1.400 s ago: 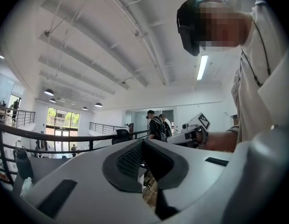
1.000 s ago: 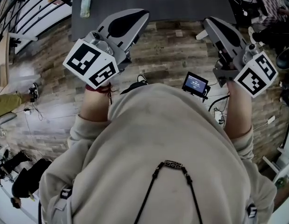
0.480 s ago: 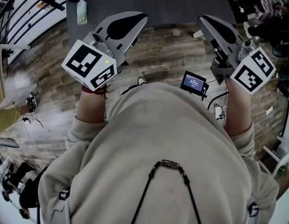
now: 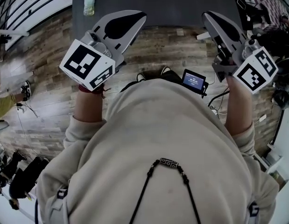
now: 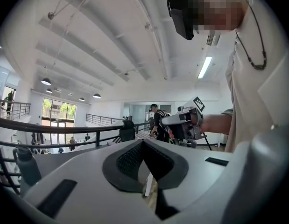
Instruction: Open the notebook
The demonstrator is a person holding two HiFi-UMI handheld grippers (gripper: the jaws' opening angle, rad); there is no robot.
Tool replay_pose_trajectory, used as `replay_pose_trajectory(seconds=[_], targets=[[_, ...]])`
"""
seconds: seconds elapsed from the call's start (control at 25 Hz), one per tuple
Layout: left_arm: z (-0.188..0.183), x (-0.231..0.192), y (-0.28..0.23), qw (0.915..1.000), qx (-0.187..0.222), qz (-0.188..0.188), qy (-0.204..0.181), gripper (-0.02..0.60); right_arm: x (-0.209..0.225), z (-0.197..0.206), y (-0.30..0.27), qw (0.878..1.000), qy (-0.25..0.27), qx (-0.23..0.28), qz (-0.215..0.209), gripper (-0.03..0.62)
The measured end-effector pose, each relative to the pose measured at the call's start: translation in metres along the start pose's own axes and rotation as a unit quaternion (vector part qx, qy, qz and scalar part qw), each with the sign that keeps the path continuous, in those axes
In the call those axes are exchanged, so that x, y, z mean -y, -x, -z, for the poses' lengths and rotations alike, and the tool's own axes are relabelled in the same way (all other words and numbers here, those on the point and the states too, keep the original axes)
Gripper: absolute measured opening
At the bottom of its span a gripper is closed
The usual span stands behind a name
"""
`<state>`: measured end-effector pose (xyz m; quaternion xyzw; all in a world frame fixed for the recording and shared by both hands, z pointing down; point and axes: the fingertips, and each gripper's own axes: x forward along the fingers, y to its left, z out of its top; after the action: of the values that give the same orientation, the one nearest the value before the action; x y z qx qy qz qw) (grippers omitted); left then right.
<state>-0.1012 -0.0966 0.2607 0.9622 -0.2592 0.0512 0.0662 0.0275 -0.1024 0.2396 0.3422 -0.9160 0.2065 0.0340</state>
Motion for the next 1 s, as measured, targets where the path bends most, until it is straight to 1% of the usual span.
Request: replay_pose_trajectory(seconds=[0.08,0.2,0.28,0.4,0.56,0.72,0.84,1.0], targets=[[0.001,0.01,0.002,0.9999,0.0,-0.007,0.01,0.006,-0.003,-0.001,0.006,1.0,0.001,0.003,-0.009,0.015],[-0.01,0.056,0.004,0.9994,0.012,-0.018,0.029,0.006,-0.014,0.002,0.05,1.0,-0.003,0.008,-0.022,0.015],[-0.017,0.076,0.011,0.9988,0.017,-0.033,0.031,0.006,-0.02,0.004,0.069,0.999,-0.01,0.013,-0.034,0.015],[-0.021,0.082,0.027,0.9975,0.017,-0.061,0.032,0.006,-0.027,0.003,0.073,0.998,-0.021,0.02,-0.049,0.015],[-0.021,0.084,0.043,0.9959,0.02,-0.079,0.038,0.006,-0.036,-0.004,0.067,0.997,-0.013,0.027,-0.066,0.015],[-0.03,0.091,0.045,0.9939,0.042,-0.082,0.06,0.006,-0.042,-0.007,0.066,0.996,-0.011,0.028,-0.081,0.015],[-0.03,0.098,0.041,0.9938,0.042,-0.079,0.066,0.006,-0.036,-0.002,0.069,0.996,-0.021,0.028,-0.087,0.015],[-0.022,0.097,0.038,0.9909,0.034,-0.094,0.09,0.006,-0.015,0.011,0.073,0.994,-0.051,0.03,-0.093,0.015]])
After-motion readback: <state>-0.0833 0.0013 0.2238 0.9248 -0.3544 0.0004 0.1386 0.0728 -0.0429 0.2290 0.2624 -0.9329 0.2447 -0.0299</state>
